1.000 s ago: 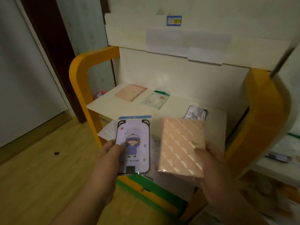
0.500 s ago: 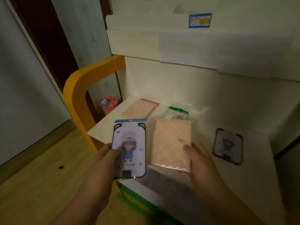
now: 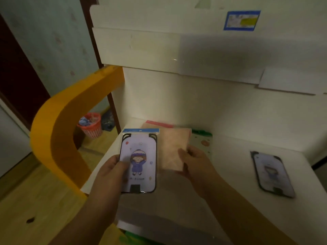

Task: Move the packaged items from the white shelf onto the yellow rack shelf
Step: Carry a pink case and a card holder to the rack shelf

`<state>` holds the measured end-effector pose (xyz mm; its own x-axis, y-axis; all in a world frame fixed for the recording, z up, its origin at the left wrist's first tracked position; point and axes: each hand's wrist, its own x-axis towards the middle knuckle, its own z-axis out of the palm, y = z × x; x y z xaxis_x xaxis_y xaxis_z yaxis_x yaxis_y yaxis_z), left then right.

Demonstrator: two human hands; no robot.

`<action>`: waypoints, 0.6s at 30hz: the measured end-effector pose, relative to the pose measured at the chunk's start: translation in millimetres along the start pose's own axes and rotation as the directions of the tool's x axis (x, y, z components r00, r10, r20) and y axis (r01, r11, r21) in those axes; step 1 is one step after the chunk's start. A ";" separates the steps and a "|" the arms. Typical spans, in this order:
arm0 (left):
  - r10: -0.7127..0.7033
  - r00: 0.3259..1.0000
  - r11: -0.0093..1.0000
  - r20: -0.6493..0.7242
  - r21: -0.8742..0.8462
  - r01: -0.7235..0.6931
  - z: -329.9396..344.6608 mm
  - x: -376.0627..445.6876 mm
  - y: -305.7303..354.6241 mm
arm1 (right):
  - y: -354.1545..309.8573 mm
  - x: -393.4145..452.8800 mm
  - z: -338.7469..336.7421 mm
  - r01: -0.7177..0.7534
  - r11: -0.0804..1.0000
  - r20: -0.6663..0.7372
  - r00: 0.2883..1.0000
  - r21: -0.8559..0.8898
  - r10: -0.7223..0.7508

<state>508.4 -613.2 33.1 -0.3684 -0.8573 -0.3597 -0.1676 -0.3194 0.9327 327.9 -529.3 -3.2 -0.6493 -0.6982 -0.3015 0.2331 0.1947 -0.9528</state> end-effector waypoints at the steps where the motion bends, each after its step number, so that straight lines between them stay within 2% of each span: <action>1: -0.012 1.000 1.000 -0.001 -0.001 0.012 -4.1 9.8 1.7 | -0.6 8.7 9.6 0.000 1.000 -0.027 1.000 -0.023 -0.001; 6: -0.075 0.996 0.997 0.042 0.018 0.074 -20.1 43.4 2.7 | -2.3 40.7 44.9 0.017 0.982 -0.175 0.983 -0.187 -0.051; 9: -0.094 0.993 0.995 0.075 0.044 0.091 -27.7 55.2 1.3 | -3.3 54.5 55.7 -0.014 0.927 -0.219 0.973 -0.376 -0.074; 11: -0.095 0.991 0.995 0.092 0.049 0.091 -32.2 60.7 0.3 | -3.7 61.3 59.8 -0.042 0.900 -0.248 0.966 -0.434 -0.074; 15: -0.096 0.987 0.995 0.125 0.045 0.092 -36.0 66.7 -1.0 | -6.3 65.2 62.2 -0.085 0.849 -0.275 0.959 -0.521 -0.072; 18: -0.084 0.987 0.996 0.136 0.037 0.080 -37.0 69.8 -3.9 | -8.2 62.9 65.1 -0.103 0.775 -0.240 0.969 -0.623 -0.065</action>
<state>517.2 -686.7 5.3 -0.4742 -0.7641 -0.4374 -0.2299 -0.3721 0.8993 332.3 -619.7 -12.0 -0.8180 -0.5232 -0.2392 -0.2035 0.6522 -0.7302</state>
